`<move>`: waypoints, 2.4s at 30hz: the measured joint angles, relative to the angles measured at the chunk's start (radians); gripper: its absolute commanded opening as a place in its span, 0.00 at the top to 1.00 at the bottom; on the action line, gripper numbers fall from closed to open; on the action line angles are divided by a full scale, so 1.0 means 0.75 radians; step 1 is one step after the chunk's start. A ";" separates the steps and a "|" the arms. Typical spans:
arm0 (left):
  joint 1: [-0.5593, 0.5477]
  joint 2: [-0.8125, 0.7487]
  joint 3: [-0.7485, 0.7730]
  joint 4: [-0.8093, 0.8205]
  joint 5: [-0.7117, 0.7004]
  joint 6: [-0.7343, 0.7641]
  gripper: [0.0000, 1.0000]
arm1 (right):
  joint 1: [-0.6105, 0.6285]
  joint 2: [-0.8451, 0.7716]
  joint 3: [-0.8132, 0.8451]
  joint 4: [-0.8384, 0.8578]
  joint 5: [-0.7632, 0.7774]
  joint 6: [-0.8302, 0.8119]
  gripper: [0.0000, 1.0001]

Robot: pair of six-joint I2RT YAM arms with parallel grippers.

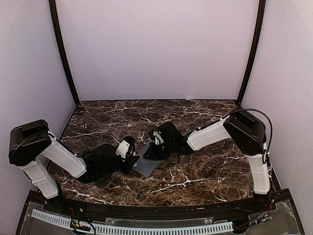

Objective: Place the letter into the envelope and seal it
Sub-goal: Seal the envelope flap on the envelope.

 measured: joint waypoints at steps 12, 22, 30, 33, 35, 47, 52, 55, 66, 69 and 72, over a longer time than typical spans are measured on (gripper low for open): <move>0.000 0.003 0.001 0.001 -0.001 0.000 1.00 | 0.023 0.012 -0.001 0.024 -0.019 0.035 1.00; 0.000 0.011 0.004 0.008 -0.002 0.000 1.00 | -0.058 0.018 -0.001 0.048 -0.018 0.038 1.00; 0.000 0.016 0.010 0.007 -0.003 0.000 1.00 | -0.092 0.031 0.000 0.084 -0.016 0.041 1.00; 0.000 0.016 0.010 0.007 -0.003 0.000 1.00 | -0.110 0.031 0.000 0.088 -0.010 0.042 1.00; 0.000 0.016 0.011 0.007 -0.003 0.000 1.00 | -0.125 0.031 0.000 0.090 -0.007 0.042 1.00; 0.000 0.018 0.011 0.008 -0.004 0.001 1.00 | -0.148 0.060 0.018 0.130 -0.011 0.042 1.00; -0.001 0.020 0.013 0.008 -0.004 0.002 1.00 | -0.142 0.041 -0.041 0.192 -0.014 0.043 1.00; -0.001 0.020 0.014 0.007 -0.004 0.002 1.00 | -0.135 0.012 -0.085 0.200 -0.013 0.050 1.00; -0.001 0.020 0.015 0.007 -0.004 0.005 1.00 | -0.068 -0.044 -0.182 0.234 -0.006 0.108 1.00; -0.001 0.020 0.015 0.007 -0.004 0.005 1.00 | -0.061 -0.059 -0.200 0.233 0.007 0.122 1.00; -0.001 0.020 0.015 0.007 -0.004 0.005 1.00 | -0.057 -0.072 -0.209 0.216 0.021 0.123 1.00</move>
